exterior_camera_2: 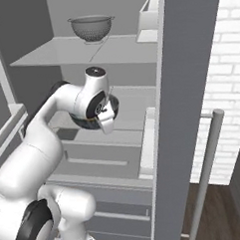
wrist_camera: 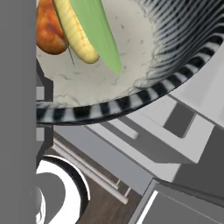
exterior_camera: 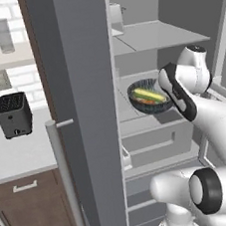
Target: Pick the chicken drumstick and corn from their plates and place them in the bowl. Then put the bowl in the fridge.
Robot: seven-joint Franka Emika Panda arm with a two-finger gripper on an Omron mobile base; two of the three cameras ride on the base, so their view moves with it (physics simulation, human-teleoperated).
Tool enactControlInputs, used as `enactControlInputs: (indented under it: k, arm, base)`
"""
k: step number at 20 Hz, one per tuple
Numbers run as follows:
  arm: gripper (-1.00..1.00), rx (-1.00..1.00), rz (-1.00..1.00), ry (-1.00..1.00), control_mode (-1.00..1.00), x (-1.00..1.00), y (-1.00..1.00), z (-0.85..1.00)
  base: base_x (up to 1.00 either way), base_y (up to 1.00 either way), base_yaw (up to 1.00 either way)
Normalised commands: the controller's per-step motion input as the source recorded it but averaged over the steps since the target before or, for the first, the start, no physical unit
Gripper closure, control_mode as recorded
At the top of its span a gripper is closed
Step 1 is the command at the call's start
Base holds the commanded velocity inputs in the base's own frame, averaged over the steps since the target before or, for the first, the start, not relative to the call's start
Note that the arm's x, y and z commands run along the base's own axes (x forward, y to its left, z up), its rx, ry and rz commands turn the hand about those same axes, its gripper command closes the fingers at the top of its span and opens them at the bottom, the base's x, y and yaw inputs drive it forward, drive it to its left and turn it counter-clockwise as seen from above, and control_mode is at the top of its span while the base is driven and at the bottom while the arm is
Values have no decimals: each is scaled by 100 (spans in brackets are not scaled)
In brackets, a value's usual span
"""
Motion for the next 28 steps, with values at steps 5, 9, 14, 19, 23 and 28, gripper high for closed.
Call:
enactControlInputs:
  k: [5,9,14,19,23,28]
  arm:
    - [100,1,0,0,-100,93,0,-26]
    - [100,0,0,0,-100,82,0,-35]
    - [100,0,0,0,-100,68,0,-41]
    - [100,0,0,0,-100,39,0,-39]
    - [100,0,0,0,-100,36,0,-36]
    - [100,-2,-3,-3,-100,49,11,-22]
  base:
    - [0,0,0]
    - [0,0,0]
    - [0,0,0]
    - [0,0,0]
    - [0,0,0]
    - [0,0,0]
